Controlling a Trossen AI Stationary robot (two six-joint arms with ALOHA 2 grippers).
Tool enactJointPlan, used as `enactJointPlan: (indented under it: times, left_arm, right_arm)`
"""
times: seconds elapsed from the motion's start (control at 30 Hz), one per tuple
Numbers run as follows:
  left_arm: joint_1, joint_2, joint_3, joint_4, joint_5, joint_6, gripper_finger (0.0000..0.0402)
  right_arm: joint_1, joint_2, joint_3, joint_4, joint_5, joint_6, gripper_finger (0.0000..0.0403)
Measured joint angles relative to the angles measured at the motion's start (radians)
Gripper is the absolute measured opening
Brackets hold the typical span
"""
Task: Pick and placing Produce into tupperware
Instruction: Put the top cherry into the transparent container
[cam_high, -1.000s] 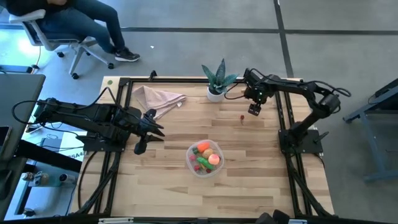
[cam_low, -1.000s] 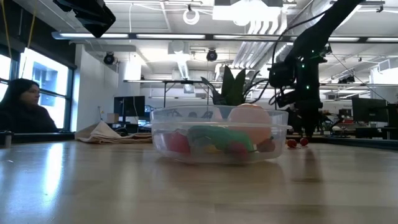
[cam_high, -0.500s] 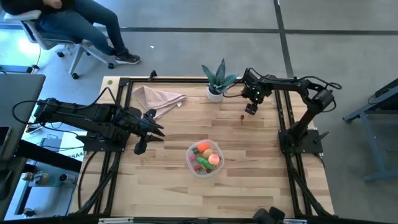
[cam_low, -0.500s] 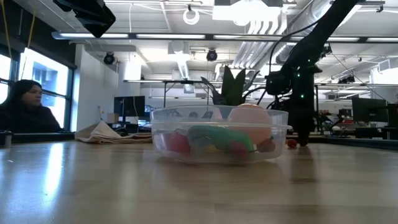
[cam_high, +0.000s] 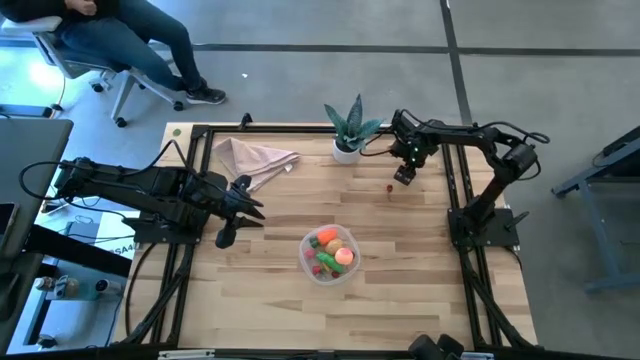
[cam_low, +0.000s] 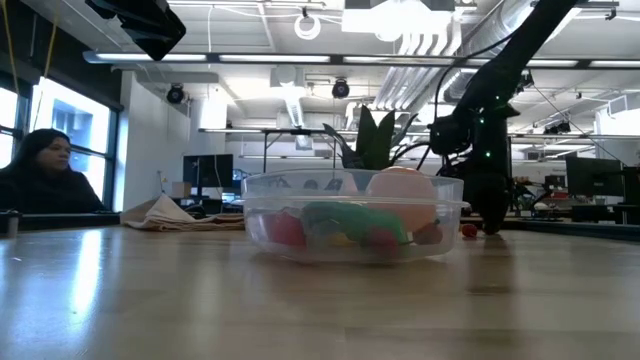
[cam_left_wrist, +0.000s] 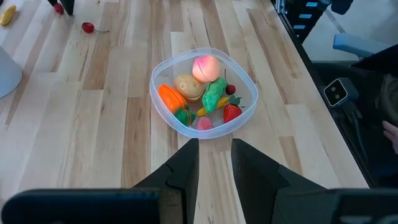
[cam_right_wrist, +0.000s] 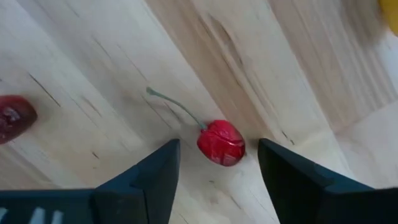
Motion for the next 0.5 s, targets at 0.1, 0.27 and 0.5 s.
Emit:
enactJointPlan:
  times: [0.1,0.27,0.5]
  left_arm:
    - [0.0,0.0,0.0,0.0,0.0,0.0,0.0083]
    - [0.0,0.0,0.0,0.0,0.0,0.0,0.0083]
    - [0.0,0.0,0.0,0.0,0.0,0.0,0.0083]
  right_arm:
    - [0.0,0.0,0.0,0.02,-0.001,0.0,0.0198]
    - [0.0,0.0,0.0,0.046,-0.001,0.003,0.0195]
    - [0.0,0.0,0.0,0.023,0.01,0.024,0.0194]
